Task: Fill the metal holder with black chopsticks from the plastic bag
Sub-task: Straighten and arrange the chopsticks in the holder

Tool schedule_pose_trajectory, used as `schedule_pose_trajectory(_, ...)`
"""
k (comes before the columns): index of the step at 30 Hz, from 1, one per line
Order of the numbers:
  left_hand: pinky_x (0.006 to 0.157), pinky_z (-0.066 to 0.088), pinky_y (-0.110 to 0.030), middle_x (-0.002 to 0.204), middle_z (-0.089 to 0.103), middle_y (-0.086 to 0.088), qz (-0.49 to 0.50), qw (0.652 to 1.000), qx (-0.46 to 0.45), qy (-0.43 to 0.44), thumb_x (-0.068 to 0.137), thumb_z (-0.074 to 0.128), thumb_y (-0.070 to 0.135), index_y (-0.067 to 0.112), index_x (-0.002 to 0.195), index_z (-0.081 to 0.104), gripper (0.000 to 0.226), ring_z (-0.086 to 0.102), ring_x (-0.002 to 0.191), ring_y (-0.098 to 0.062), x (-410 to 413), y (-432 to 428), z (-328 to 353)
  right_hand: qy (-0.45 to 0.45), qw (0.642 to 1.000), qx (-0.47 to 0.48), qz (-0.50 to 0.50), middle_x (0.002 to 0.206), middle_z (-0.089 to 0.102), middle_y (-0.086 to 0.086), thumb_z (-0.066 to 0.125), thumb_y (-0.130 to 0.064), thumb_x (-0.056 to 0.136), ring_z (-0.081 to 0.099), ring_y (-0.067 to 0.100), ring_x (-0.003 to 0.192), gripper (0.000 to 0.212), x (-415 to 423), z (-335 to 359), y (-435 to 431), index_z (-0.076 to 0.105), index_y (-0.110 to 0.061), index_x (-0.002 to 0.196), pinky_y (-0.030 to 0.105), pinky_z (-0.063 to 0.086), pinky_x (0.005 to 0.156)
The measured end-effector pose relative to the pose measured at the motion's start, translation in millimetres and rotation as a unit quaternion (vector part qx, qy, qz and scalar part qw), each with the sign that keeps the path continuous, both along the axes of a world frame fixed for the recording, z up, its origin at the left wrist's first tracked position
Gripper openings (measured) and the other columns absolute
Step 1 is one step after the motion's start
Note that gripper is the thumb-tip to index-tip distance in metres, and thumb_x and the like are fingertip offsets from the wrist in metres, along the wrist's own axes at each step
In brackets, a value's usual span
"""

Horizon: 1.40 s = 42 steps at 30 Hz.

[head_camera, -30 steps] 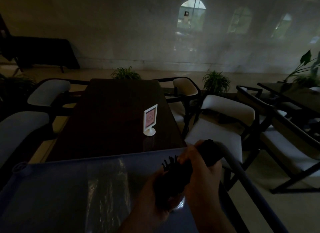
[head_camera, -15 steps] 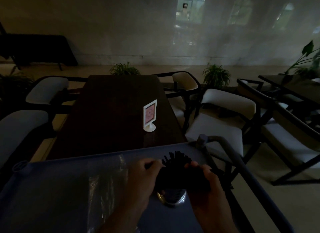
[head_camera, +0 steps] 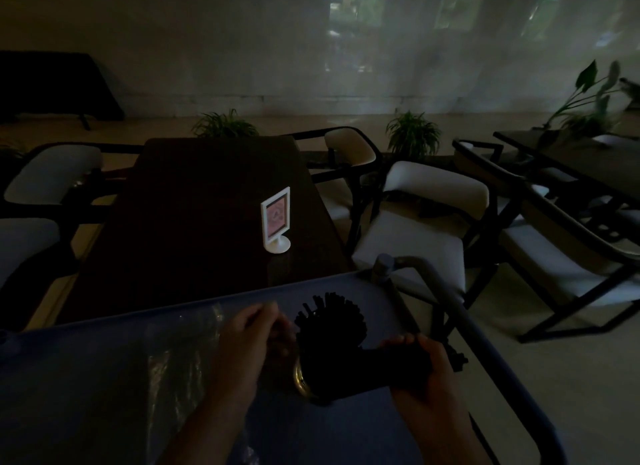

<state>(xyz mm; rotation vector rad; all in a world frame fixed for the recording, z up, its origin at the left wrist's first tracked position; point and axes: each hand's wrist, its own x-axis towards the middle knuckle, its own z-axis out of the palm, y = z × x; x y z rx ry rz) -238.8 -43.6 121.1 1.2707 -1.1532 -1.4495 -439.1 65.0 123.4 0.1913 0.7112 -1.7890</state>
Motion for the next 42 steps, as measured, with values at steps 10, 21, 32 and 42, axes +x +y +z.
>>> schedule_pose_trajectory(10,0.092,0.039,-0.037,0.119,0.063,0.012,-0.185,0.980,0.039,-0.055,0.097,0.044,0.042,0.031,0.112,0.063,0.027,0.055,0.111,-0.006,-47.0,-55.3,-18.1,-0.049,0.998,0.044,0.004,0.070,0.055,0.007,0.053,-0.009,0.077,0.053,0.019,0.072,0.006,-5.1,-34.0,-30.3,0.053,-0.009,0.071,0.031,0.040,0.095)
schedule_pose_trajectory(21,0.074,0.056,-0.026,0.083,0.079,0.003,-0.172,0.977,0.120,0.038,0.086,0.068,0.018,0.021,0.090,0.075,0.009,0.073,0.080,-0.011,-57.9,-53.7,-48.8,0.015,0.997,0.044,-0.058,0.076,0.050,0.004,0.051,-0.012,0.091,0.052,0.017,0.071,0.014,-14.0,-27.8,-56.9,0.053,-0.010,0.078,0.029,0.043,0.083)
schedule_pose_trajectory(32,0.090,0.054,-0.036,0.102,0.077,-0.007,-0.200,0.972,0.112,0.045,0.089,0.065,0.022,0.018,0.096,0.075,0.012,0.070,0.099,-0.022,-54.7,-54.1,-49.5,0.387,0.912,0.078,-0.112,0.072,0.066,0.009,0.072,-0.014,0.075,0.064,0.016,0.066,0.017,5.4,-34.8,-66.6,0.064,-0.001,0.084,0.029,0.052,0.058)
schedule_pose_trajectory(42,0.069,0.056,-0.019,0.090,0.079,0.003,-0.207,0.973,0.099,0.038,0.093,0.060,0.022,0.027,0.087,0.079,0.021,0.073,0.085,-0.011,-52.9,-49.4,-47.0,0.532,0.844,0.043,-0.048,0.112,0.070,-0.009,0.066,-0.002,0.081,0.066,0.001,0.102,0.044,35.4,-57.0,-70.9,0.066,-0.028,0.117,0.010,0.052,0.075)
